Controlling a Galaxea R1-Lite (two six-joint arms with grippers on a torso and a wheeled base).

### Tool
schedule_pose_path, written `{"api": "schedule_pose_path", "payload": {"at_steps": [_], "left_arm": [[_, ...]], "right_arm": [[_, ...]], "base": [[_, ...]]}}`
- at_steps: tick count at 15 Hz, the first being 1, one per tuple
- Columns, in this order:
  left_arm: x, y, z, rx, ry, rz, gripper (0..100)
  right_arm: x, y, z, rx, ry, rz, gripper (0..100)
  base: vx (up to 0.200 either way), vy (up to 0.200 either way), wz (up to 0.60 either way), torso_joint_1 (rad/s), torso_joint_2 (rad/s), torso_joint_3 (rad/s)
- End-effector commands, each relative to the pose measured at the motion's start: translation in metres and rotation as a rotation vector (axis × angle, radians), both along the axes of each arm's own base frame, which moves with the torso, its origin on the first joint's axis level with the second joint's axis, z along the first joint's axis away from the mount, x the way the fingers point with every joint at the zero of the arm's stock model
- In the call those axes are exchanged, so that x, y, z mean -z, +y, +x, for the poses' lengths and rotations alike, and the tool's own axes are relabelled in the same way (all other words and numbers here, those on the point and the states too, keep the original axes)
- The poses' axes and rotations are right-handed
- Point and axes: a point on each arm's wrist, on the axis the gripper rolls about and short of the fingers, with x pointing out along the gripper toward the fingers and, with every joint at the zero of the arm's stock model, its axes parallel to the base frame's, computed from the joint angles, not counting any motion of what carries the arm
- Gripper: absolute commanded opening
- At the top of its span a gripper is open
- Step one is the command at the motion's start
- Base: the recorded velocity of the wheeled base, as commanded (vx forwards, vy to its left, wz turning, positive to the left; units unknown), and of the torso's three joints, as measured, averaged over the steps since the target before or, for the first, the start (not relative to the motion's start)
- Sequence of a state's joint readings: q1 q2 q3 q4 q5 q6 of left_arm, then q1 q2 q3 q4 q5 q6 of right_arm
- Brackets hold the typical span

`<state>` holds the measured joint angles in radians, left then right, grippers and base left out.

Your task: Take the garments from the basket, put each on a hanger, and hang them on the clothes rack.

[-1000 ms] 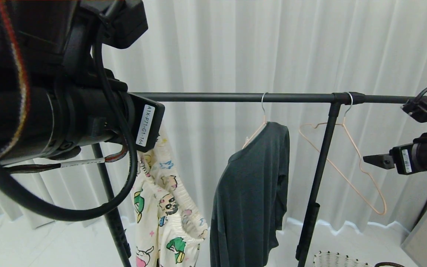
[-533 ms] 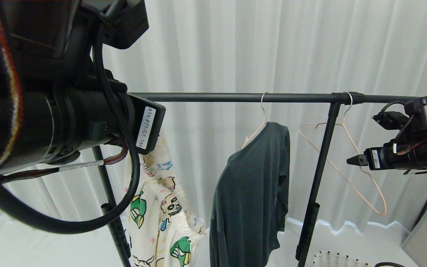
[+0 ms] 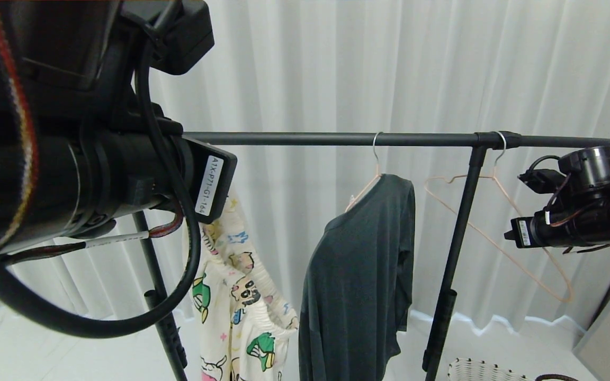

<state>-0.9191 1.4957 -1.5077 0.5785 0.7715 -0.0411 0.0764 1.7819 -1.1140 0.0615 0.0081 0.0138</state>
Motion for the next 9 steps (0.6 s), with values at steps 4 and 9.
{"api": "schedule_pose_path", "payload": {"at_steps": [4, 9], "left_arm": [[0.0, 0.001, 0.0, -0.002, -0.002, -0.003, 0], [-0.001, 0.003, -0.002, -0.013, -0.008, -0.005, 0]], "right_arm": [[-0.013, 0.002, -0.009, -0.009, -0.04, 0.004, 0], [-0.039, 0.006, -0.028, -0.016, -0.122, 0.025, 0]], "base": [[0.0, 0.0, 0.0, 0.0, 0.0, 0.0], [0.0, 0.0, 0.0, 0.0, 0.0, 0.0]]}}
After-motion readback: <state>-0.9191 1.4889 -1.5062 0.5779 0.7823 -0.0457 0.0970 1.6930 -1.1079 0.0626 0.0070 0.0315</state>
